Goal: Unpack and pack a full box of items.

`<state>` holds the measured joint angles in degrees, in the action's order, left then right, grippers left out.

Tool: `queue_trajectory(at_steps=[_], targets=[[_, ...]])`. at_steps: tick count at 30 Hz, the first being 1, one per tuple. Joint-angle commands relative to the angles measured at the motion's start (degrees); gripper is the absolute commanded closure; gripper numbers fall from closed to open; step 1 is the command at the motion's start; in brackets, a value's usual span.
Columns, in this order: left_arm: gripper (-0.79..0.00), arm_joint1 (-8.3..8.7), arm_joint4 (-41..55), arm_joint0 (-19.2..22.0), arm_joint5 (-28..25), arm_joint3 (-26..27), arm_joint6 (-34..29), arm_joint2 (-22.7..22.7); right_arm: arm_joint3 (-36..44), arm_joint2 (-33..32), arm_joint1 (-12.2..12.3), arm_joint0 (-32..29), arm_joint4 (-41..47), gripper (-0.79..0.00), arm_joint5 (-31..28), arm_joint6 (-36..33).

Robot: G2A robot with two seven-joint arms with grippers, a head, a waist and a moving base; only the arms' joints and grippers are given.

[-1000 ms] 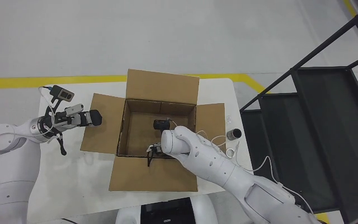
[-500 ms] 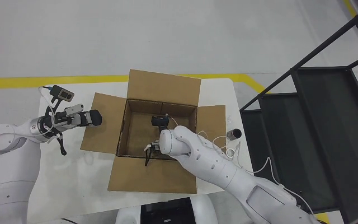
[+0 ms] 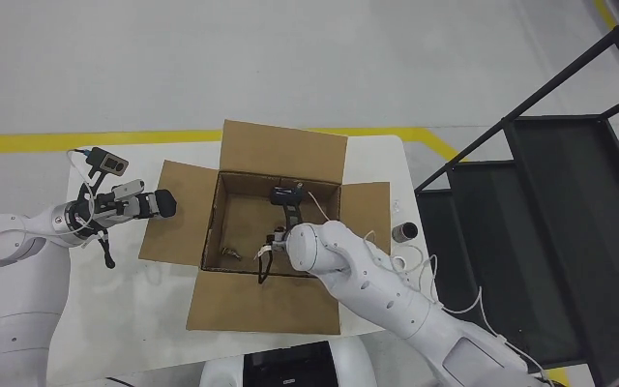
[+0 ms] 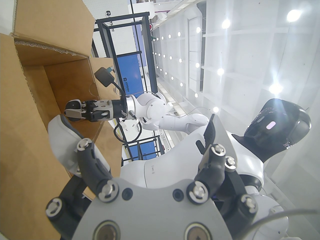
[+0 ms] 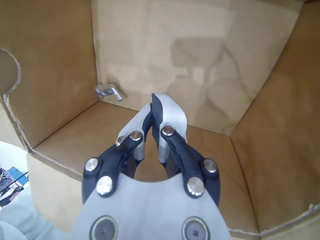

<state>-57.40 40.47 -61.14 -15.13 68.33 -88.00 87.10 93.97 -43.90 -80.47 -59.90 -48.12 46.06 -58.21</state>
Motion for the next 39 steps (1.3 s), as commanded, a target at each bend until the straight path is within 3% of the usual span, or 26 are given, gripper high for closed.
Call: queue_trajectory(at_steps=[1, 4, 7, 13, 14, 15, 37, 39], targets=[[-0.785, 0.00, 0.00, 0.00, 0.00, 0.00, 0.00, 0.00, 0.34, -0.10, 0.12, 0.12, -0.34, 0.000, -0.81, -0.82], [-0.785, 0.00, 0.00, 0.00, 0.00, 0.00, 0.00, 0.00, 0.52, 0.63, 0.08, 1.07, -1.10, 0.000, -2.64, -2.53], [-0.785, 0.00, 0.00, 0.00, 0.00, 0.00, 0.00, 0.00, -0.95, 1.93, -0.43, 2.54, -1.28, -0.222, -4.07, -2.69], [-0.785, 0.00, 0.00, 0.00, 0.00, 0.00, 0.00, 0.00, -6.40, 4.60, -2.66, 6.06, 3.05, -0.440, -5.72, -0.49], [-0.785, 0.00, 0.00, 0.00, 0.00, 0.00, 0.00, 0.00, -7.30, 4.81, -2.94, 6.24, 3.60, -0.643, -5.84, 0.24], [-0.785, 0.00, 0.00, 0.00, 0.00, 0.00, 0.00, 0.00, -8.10, 5.00, -3.19, 6.30, 4.01, -0.785, -5.69, 1.00], [-0.785, 0.00, 0.00, 0.00, 0.00, 0.00, 0.00, 0.00, -10.20, 4.99, -3.64, 6.12, 4.84, -0.785, -5.23, 2.63], [-0.785, 0.00, 0.00, 0.00, 0.00, 0.00, 0.00, 0.00, -10.43, 4.80, -3.65, 5.74, 5.97, -0.785, -7.86, 3.14]])
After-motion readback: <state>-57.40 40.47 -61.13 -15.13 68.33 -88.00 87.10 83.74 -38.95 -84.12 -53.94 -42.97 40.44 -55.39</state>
